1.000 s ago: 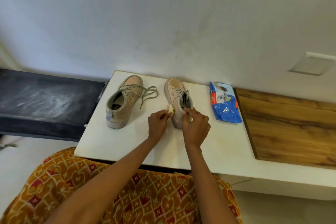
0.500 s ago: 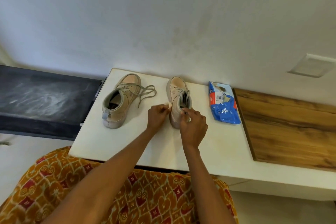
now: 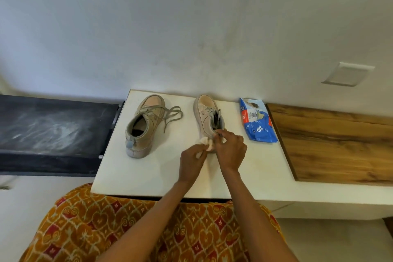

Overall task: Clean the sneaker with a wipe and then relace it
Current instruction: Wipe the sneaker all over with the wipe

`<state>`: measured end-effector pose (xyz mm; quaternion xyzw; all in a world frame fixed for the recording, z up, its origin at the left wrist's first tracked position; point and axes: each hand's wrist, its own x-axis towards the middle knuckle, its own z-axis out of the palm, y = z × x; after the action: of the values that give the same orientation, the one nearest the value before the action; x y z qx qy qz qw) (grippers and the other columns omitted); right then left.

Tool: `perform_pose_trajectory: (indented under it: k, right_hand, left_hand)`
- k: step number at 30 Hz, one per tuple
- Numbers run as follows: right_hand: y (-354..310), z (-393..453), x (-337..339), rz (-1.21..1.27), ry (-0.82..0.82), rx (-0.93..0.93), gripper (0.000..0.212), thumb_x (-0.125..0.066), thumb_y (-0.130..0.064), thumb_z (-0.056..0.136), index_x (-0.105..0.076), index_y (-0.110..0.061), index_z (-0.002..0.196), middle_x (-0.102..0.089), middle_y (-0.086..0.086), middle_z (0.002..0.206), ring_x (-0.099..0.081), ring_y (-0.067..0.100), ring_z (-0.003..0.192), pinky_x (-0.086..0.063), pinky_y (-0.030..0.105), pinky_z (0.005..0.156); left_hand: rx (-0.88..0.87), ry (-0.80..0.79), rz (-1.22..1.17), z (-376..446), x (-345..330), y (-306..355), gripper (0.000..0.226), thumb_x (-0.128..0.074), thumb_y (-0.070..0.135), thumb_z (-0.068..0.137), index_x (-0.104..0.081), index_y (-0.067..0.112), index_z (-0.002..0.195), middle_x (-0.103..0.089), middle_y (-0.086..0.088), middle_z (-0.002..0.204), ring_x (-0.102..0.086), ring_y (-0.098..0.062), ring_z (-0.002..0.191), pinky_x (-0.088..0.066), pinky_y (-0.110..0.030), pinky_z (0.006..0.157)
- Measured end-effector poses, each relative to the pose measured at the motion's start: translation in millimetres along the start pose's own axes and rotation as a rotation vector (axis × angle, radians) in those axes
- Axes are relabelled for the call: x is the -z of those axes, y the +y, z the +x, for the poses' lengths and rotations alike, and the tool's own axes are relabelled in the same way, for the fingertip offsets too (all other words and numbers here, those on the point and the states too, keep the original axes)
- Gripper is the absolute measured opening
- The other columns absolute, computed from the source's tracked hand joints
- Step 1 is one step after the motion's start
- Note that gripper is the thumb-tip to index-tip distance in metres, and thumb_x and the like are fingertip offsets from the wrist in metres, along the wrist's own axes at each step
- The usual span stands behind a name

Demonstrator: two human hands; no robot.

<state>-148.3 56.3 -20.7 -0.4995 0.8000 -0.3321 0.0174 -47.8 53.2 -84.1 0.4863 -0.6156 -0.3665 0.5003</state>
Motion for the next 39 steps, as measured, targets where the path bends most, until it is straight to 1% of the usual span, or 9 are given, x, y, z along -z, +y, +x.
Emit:
perform_pose_trajectory:
  k: [4,7,9,14,23,31,35,37,39]
  right_hand:
    - [-3,4,0,0.010,-0.033,-0.043,0.023,-0.060,-0.027,0.088,-0.070,-0.024,0.108,-0.070,0.003,0.108,-0.056,0.025,0.100,-0.043,0.036,0.083]
    - [-3,6,2,-0.029,-0.072,-0.053,0.026,-0.058,-0.031,0.090,-0.068,-0.024,0.112,-0.068,0.002,0.113,-0.055,0.022,0.103,-0.041,0.032,0.084]
    - [-1,8,3,-0.053,-0.079,-0.041,0.026,-0.056,-0.032,0.091,-0.068,-0.024,0.113,-0.068,0.002,0.114,-0.055,0.021,0.104,-0.041,0.032,0.085]
    - [-3,6,-1,-0.035,-0.055,-0.077,0.025,-0.056,-0.032,0.091,-0.068,-0.025,0.111,-0.069,0.001,0.111,-0.055,0.022,0.102,-0.041,0.031,0.083]
    - [3,-11,4,-0.016,-0.038,-0.096,0.020,-0.056,-0.026,0.091,-0.064,-0.019,0.108,-0.065,0.003,0.105,-0.059,0.020,0.094,-0.048,0.031,0.073]
    - [1,-6,6,0.049,0.002,-0.228,0.020,-0.050,-0.022,0.095,-0.059,-0.011,0.109,-0.058,0.010,0.106,-0.059,0.021,0.086,-0.042,0.024,0.066]
    - [-5,10,7,0.000,-0.058,-0.253,0.024,-0.052,-0.021,0.094,-0.058,-0.008,0.113,-0.055,0.013,0.114,-0.057,0.025,0.098,-0.046,0.029,0.074]
    - [-9,8,9,-0.032,0.015,-0.191,0.025,-0.059,-0.016,0.089,-0.060,-0.008,0.113,-0.051,0.014,0.123,-0.052,0.027,0.109,-0.049,0.034,0.083]
    - [-12,-4,8,0.005,0.074,-0.006,0.029,-0.064,-0.009,0.084,-0.061,-0.009,0.113,-0.052,0.012,0.124,-0.051,0.027,0.114,-0.049,0.036,0.087]
  left_hand:
    - [0.214,0.215,-0.138,32,5,7,0.017,-0.071,0.007,0.080,-0.068,0.010,0.097,-0.070,-0.005,0.092,-0.061,0.000,0.078,-0.045,-0.007,0.070]
    - [0.431,0.088,-0.315,59,-6,11,0.043,-0.068,0.012,0.084,-0.051,0.009,0.124,-0.062,-0.007,0.108,-0.060,-0.015,0.092,-0.051,-0.024,0.081]
    - [0.516,0.054,-0.429,66,-14,12,0.043,-0.064,0.009,0.087,-0.052,0.003,0.127,-0.062,-0.011,0.114,-0.059,-0.019,0.096,-0.052,-0.027,0.081]
    - [0.449,0.186,-0.254,52,-21,26,0.022,-0.069,0.007,0.082,-0.071,0.006,0.103,-0.071,-0.006,0.098,-0.064,-0.014,0.087,-0.052,-0.024,0.080]
    - [0.326,0.046,-0.164,8,-7,39,0.017,-0.070,0.010,0.081,-0.073,0.009,0.098,-0.071,-0.002,0.091,-0.064,-0.010,0.081,-0.046,-0.008,0.068]
    - [0.415,-0.012,-0.139,0,53,19,0.006,-0.072,0.014,0.080,-0.071,0.017,0.086,-0.067,0.006,0.083,-0.059,-0.006,0.078,-0.045,-0.017,0.066]
    - [0.465,-0.034,-0.146,2,74,15,0.007,-0.069,0.009,0.080,-0.071,0.016,0.081,-0.068,0.002,0.078,-0.061,-0.012,0.076,-0.047,-0.023,0.065]
    - [0.547,-0.041,-0.234,4,79,16,0.011,-0.069,0.005,0.080,-0.070,0.016,0.077,-0.070,-0.001,0.073,-0.064,-0.018,0.073,-0.052,-0.030,0.069]
    - [0.651,-0.061,-0.387,5,80,18,0.007,-0.066,0.003,0.083,-0.069,0.010,0.082,-0.069,-0.010,0.077,-0.065,-0.023,0.074,-0.056,-0.035,0.070]
